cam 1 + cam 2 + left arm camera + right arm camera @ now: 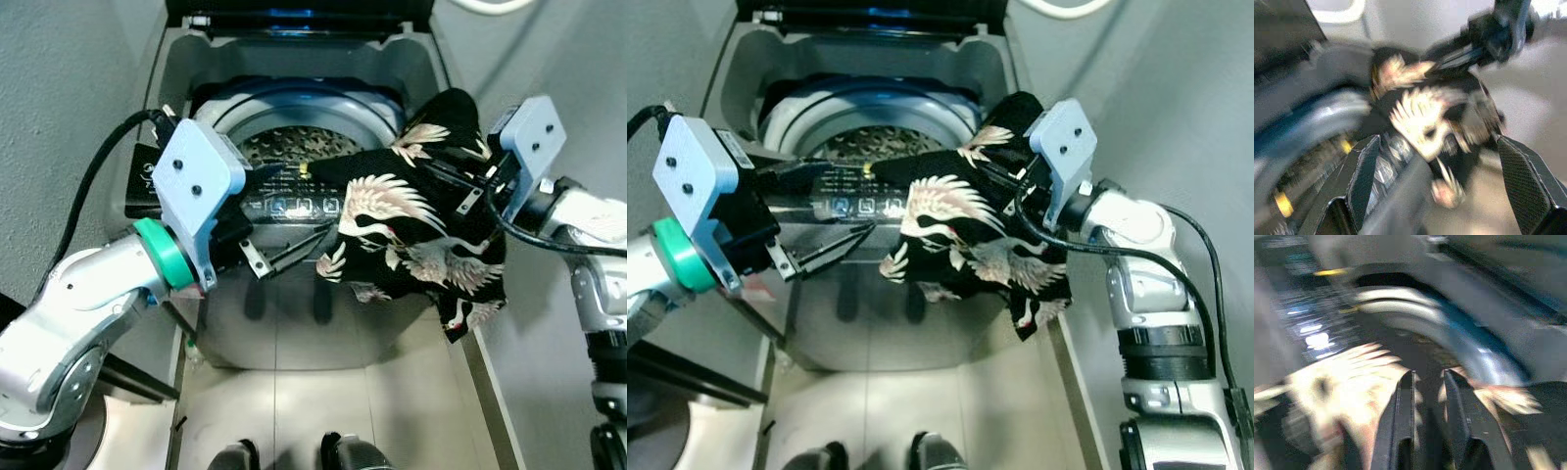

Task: Clothes washing

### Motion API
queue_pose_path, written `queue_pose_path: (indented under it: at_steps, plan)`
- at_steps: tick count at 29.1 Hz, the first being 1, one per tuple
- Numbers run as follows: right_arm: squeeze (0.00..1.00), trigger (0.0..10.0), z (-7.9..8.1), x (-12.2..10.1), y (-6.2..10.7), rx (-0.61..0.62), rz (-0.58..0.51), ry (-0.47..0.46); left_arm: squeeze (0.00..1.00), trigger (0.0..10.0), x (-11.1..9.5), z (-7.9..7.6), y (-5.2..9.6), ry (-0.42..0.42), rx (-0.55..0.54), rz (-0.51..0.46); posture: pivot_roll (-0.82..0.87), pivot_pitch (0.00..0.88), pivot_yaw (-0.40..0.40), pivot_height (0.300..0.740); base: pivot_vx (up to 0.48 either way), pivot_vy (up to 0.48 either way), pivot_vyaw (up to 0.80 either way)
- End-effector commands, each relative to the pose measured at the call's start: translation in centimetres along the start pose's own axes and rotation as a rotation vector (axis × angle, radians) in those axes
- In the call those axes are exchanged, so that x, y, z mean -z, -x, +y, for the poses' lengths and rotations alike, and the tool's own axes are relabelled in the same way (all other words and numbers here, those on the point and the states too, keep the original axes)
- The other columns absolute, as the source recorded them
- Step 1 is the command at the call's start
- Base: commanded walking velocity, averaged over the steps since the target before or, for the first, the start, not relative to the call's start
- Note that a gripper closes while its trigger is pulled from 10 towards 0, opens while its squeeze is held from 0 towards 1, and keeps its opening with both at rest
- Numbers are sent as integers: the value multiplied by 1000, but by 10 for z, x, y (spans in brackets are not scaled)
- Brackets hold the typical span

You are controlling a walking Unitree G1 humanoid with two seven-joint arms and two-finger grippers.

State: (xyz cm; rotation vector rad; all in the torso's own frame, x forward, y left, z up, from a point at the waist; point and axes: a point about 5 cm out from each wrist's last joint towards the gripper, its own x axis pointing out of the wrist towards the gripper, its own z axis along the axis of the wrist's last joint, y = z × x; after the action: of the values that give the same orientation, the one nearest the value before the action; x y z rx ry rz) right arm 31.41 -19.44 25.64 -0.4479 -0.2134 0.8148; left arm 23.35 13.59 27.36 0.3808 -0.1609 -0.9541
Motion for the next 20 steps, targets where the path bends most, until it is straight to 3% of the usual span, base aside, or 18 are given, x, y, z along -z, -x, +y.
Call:
queue_pose_path:
  at_steps: [1, 4, 5, 10, 17, 20]
  plan:
    - [1000, 10000, 8, 7, 2, -54, 31, -35, 0, 10000, 2, -6, 7, 30, 78, 34, 29, 115, 61, 740, 0, 0, 0]
    - [1000, 10000, 4, 19, 2, -28, 73, -51, 0, 10000, 5, -5, 15, 11, 105, 102, 44, 112, 55, 740, 0, 0, 0]
    - [0, 10000, 4, 22, 2, -28, 88, -61, 0, 10000, 7, -4, 17, -3, 101, 119, 47, 113, 53, 740, 0, 0, 0]
    - [0, 10000, 5, 32, 1, 1, 134, -89, 0, 10000, 7, -7, 17, -19, 91, 122, 51, 117, 42, 740, 0, 0, 0]
    - [0, 10000, -11, 39, -2, 170, 184, -46, 0, 10000, 4, -8, 16, -8, 87, 96, 48, 120, 39, 740, 0, 0, 0]
    - [0, 10000, -13, 39, -1, 181, 186, -47, 0, 10000, 4, -8, 16, -8, 88, 96, 48, 120, 39, 740, 0, 0, 0]
